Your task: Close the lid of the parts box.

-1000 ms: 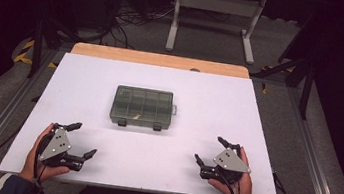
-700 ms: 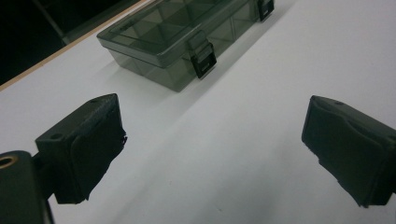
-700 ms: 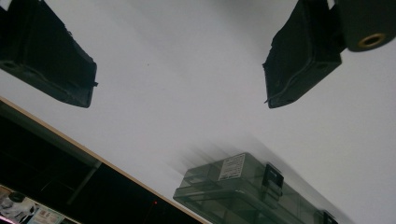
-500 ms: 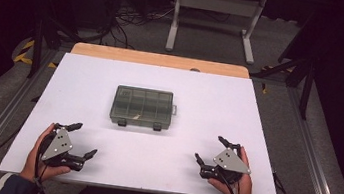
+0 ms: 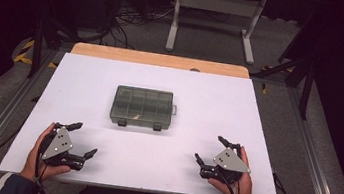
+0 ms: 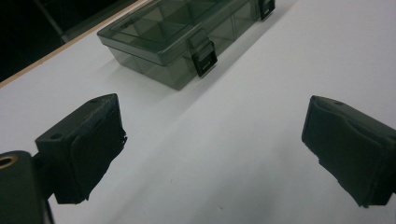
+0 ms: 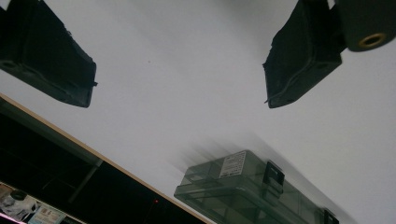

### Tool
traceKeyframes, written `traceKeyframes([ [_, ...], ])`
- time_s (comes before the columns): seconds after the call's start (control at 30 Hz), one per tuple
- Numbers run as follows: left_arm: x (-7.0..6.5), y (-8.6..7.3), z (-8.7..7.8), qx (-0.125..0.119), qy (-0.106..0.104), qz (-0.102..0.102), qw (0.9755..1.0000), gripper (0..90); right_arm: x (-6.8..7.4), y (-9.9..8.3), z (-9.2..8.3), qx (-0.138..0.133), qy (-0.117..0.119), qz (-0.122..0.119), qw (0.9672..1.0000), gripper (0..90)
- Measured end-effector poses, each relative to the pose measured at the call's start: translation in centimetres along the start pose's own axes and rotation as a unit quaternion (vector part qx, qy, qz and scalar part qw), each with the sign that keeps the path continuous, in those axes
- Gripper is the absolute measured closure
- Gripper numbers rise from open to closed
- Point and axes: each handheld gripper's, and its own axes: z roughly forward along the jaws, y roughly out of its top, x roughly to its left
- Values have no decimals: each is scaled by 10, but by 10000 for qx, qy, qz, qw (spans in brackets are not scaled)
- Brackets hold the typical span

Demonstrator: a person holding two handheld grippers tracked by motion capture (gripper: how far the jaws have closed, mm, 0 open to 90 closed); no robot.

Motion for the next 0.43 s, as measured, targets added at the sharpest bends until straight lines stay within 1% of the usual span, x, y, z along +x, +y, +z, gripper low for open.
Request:
traceKeyframes([
  [0.27,1,0,1,5,-20,3,10000,64,0,0,-1,-2,-22,-21,10000,97],
  [0.43,2,0,0,6,11,-10,10000,64,-1,0,0,-6,-35,-9,10000,96],
])
